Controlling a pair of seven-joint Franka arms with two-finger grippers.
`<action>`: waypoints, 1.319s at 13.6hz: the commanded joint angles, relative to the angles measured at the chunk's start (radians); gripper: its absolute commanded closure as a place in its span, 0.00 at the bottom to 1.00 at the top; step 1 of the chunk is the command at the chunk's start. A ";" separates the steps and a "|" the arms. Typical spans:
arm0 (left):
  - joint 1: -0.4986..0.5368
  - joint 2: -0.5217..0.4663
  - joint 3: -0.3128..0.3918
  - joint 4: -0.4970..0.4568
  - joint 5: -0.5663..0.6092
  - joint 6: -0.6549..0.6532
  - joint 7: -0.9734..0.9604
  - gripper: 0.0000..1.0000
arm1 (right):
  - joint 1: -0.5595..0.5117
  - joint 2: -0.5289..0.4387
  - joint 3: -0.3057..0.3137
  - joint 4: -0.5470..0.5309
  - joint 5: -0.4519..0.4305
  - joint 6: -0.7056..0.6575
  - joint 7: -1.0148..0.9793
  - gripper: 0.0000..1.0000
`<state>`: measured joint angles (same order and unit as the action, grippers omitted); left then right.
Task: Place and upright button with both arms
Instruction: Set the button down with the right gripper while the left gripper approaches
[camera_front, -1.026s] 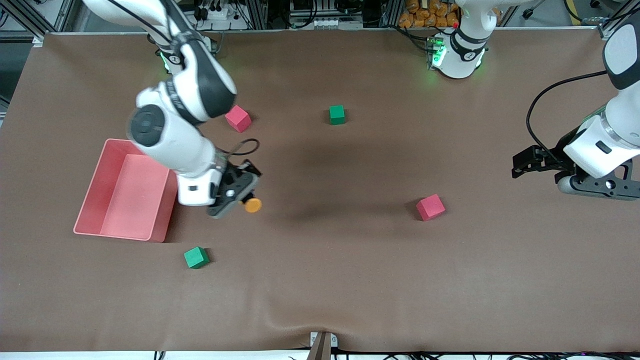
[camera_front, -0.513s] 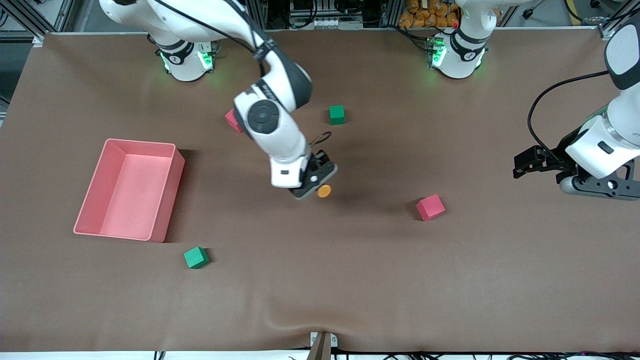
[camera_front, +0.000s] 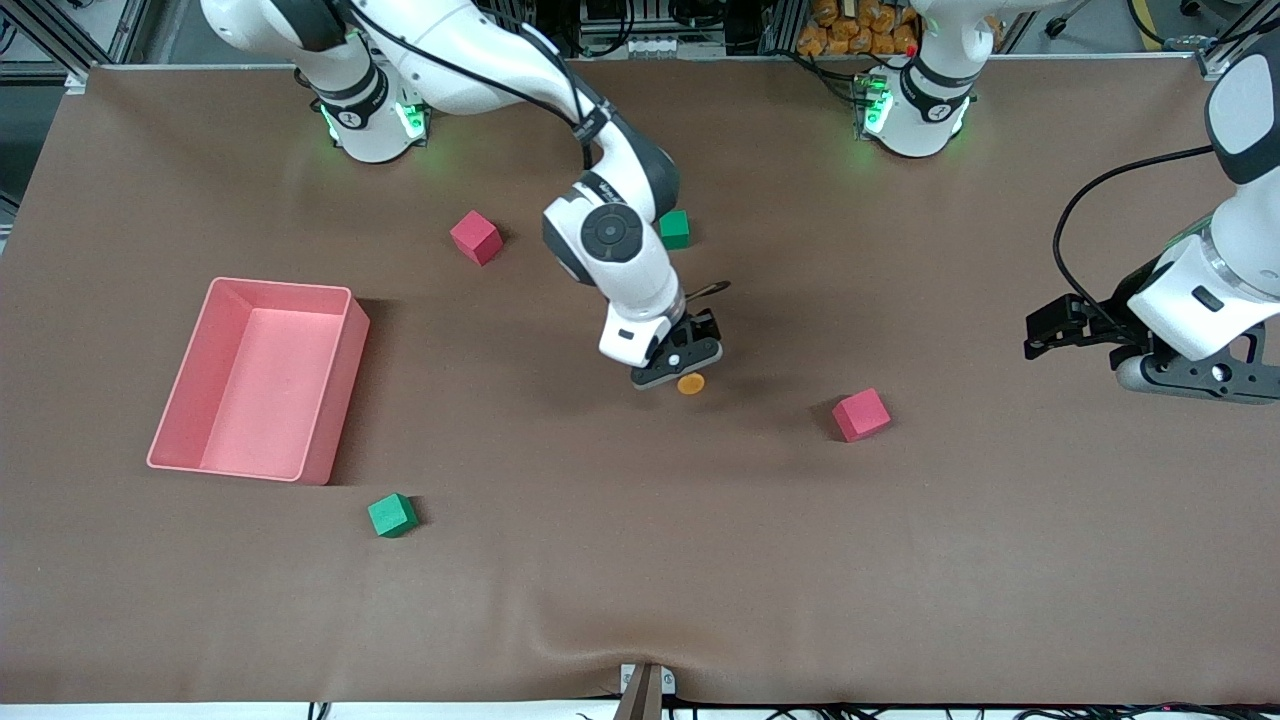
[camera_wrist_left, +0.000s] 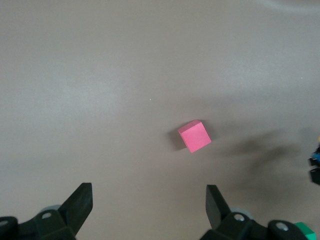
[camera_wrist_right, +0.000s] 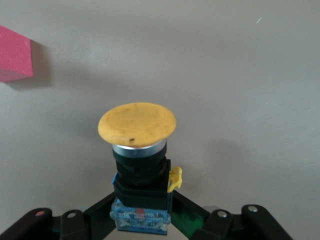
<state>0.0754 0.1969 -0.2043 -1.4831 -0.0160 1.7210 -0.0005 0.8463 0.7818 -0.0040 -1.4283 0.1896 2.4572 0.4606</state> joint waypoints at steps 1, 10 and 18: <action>-0.011 0.018 0.000 0.006 -0.012 0.011 -0.010 0.00 | 0.045 0.071 -0.013 0.066 -0.022 0.034 0.078 1.00; -0.134 0.085 -0.001 0.017 0.002 0.014 -0.199 0.00 | 0.106 0.131 -0.013 0.068 -0.021 0.039 0.210 0.99; -0.250 0.203 -0.003 0.098 -0.036 0.020 -0.473 0.00 | 0.123 0.148 -0.016 0.068 -0.094 0.074 0.208 0.00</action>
<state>-0.1699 0.3736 -0.2114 -1.4194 -0.0189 1.7493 -0.4251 0.9651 0.9176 -0.0072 -1.3895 0.1263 2.5397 0.6444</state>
